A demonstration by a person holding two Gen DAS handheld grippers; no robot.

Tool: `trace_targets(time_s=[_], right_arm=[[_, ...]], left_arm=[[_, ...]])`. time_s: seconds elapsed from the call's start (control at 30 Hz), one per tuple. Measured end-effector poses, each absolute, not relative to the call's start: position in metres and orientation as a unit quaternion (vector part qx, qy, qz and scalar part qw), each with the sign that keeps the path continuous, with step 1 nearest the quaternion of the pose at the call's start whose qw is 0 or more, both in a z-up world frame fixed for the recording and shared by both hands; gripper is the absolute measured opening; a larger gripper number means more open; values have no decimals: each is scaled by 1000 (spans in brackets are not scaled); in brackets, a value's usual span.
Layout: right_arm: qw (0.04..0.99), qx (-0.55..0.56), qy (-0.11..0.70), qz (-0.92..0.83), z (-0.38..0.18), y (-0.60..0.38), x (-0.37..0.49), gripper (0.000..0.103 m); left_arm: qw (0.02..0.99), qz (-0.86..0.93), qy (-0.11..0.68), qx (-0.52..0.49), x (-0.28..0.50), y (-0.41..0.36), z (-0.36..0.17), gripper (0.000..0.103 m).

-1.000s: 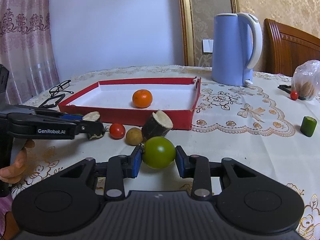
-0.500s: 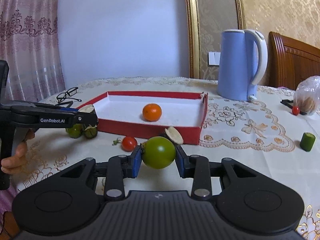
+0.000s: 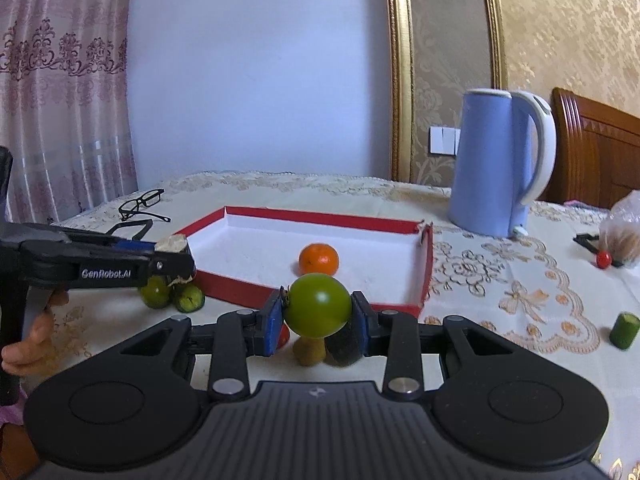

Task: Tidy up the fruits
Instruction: 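Lift the log piece into the red tray and open the left gripper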

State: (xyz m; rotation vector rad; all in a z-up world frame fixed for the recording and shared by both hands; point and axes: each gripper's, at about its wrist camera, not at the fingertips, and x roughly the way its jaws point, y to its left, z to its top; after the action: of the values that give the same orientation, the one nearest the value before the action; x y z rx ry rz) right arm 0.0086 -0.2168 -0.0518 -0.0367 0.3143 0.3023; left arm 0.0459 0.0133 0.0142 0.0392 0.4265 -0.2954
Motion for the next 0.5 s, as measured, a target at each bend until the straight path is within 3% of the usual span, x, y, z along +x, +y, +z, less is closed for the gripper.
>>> trace_targets(time_s=[0.5], right_arm=[[977, -14, 148, 151, -44, -213, 17, 35]], left_arm=[[965, -139, 223, 21, 86, 6, 24, 31]])
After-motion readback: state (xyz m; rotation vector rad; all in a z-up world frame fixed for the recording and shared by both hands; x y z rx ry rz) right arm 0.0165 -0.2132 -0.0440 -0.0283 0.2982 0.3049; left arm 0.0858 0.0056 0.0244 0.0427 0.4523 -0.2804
